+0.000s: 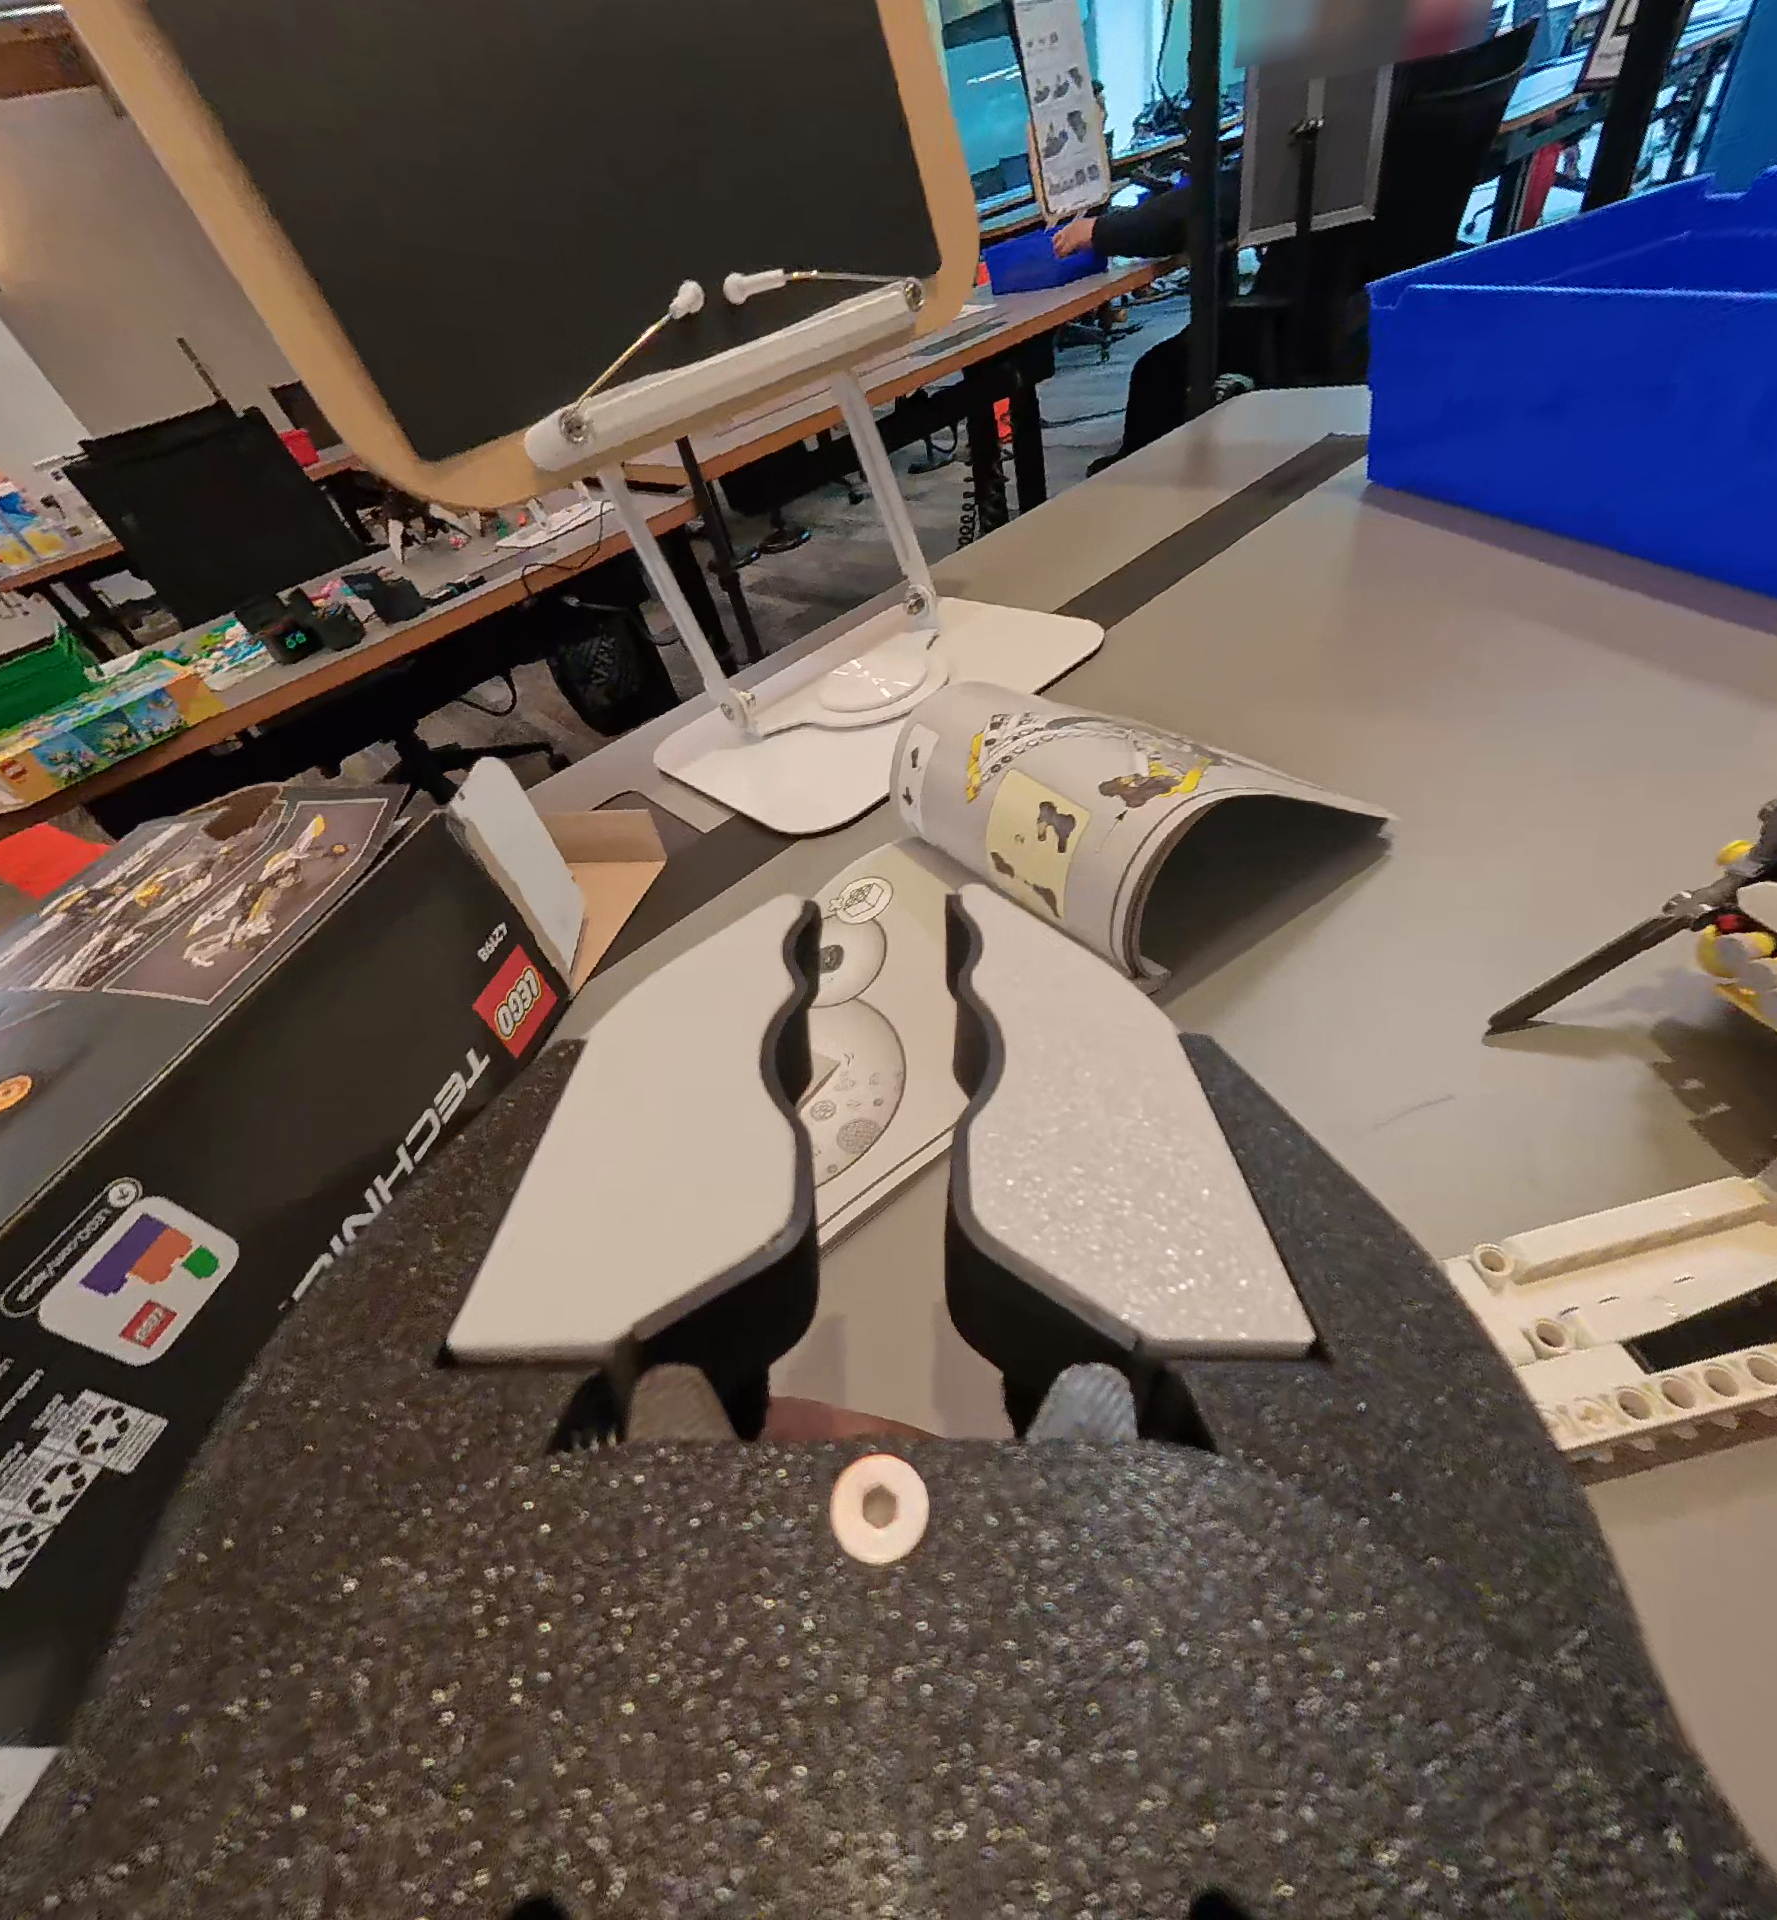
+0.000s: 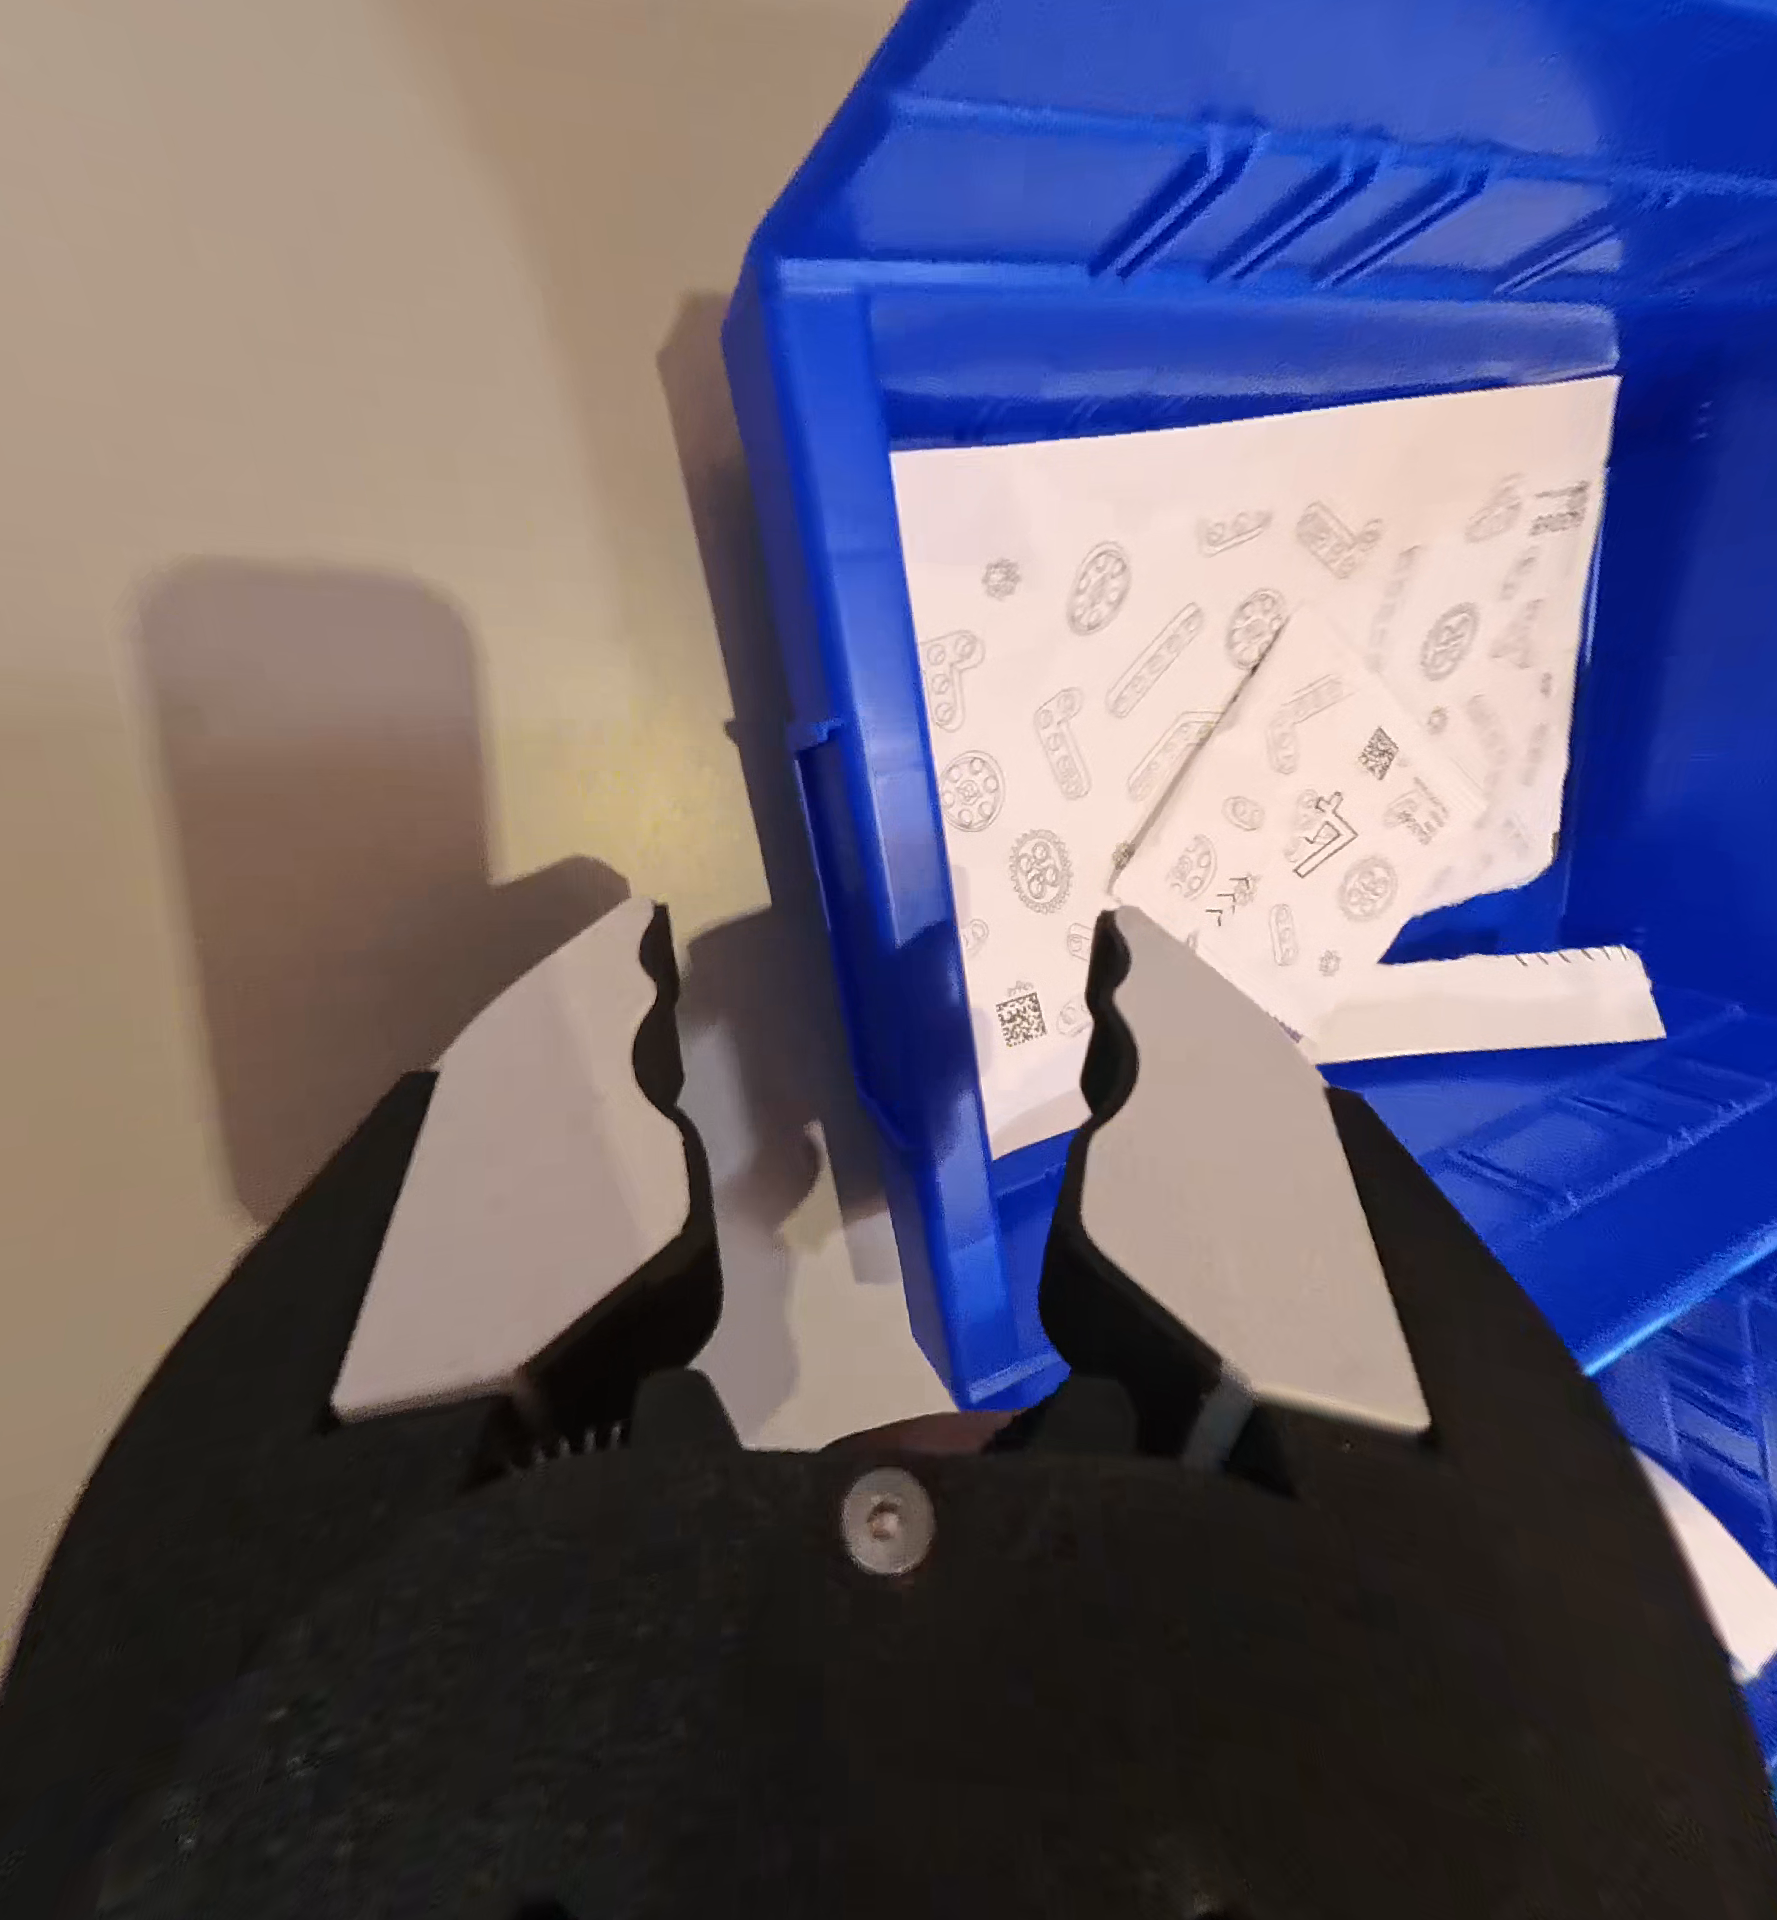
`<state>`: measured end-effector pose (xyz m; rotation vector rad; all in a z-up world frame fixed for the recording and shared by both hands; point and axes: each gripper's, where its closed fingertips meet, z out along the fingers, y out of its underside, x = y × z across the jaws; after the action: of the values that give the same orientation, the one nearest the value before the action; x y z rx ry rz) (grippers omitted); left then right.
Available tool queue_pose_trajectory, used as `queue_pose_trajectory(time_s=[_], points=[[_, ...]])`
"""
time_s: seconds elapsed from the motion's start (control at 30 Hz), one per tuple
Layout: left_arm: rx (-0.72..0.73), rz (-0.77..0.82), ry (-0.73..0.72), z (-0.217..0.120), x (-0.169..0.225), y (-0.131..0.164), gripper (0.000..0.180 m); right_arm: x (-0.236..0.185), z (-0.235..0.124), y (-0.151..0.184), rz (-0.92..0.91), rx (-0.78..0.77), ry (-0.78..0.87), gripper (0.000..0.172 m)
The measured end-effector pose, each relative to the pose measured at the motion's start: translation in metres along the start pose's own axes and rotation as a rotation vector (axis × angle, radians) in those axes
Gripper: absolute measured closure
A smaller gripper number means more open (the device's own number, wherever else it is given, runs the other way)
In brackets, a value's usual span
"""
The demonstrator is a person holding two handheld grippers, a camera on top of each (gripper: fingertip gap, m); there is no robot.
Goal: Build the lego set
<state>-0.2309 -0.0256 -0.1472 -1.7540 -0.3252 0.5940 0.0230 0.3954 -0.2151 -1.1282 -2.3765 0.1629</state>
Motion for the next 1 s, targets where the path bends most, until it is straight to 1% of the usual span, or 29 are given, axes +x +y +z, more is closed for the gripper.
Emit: queue_pose_trajectory(time_s=[0.1,0.13,0.2,0.23,0.4,0.53,0.67,0.77,0.8,1.0], points=[[-0.006,-0.028,-0.011,0.000,-0.005,0.004,0.158,-0.004,0.007,-0.002,-0.018,-0.024,-0.050,0.099],[-0.009,-0.036,-0.011,0.000,-0.006,0.006,0.158,-0.006,0.010,-0.002,-0.022,-0.035,-0.066,0.102],[-0.015,-0.043,-0.009,0.001,-0.006,0.007,0.158,-0.014,0.016,0.002,-0.032,-0.075,-0.130,0.114],[-0.020,-0.042,-0.007,0.001,-0.006,0.008,0.158,-0.016,0.020,0.004,-0.035,-0.092,-0.142,0.115],[-0.032,-0.037,0.004,0.002,-0.003,0.010,0.158,-0.010,0.033,0.009,-0.051,-0.153,-0.106,0.127],[-0.041,-0.032,0.015,0.004,-0.001,0.012,0.158,-0.009,0.036,0.009,-0.035,-0.162,-0.126,0.132],[-0.055,-0.026,0.024,0.005,0.002,0.014,0.158,-0.011,0.038,0.009,-0.003,-0.160,-0.191,0.134],[-0.062,-0.018,0.027,0.006,0.004,0.015,0.158,-0.013,0.040,0.008,0.039,-0.148,-0.244,0.140],[-0.064,-0.014,0.028,0.006,0.005,0.015,0.158,-0.012,0.040,0.008,0.050,-0.153,-0.247,0.144],[-0.061,-0.008,0.023,0.005,0.004,0.013,0.158,-0.015,0.040,0.006,0.101,-0.192,-0.218,0.146]])
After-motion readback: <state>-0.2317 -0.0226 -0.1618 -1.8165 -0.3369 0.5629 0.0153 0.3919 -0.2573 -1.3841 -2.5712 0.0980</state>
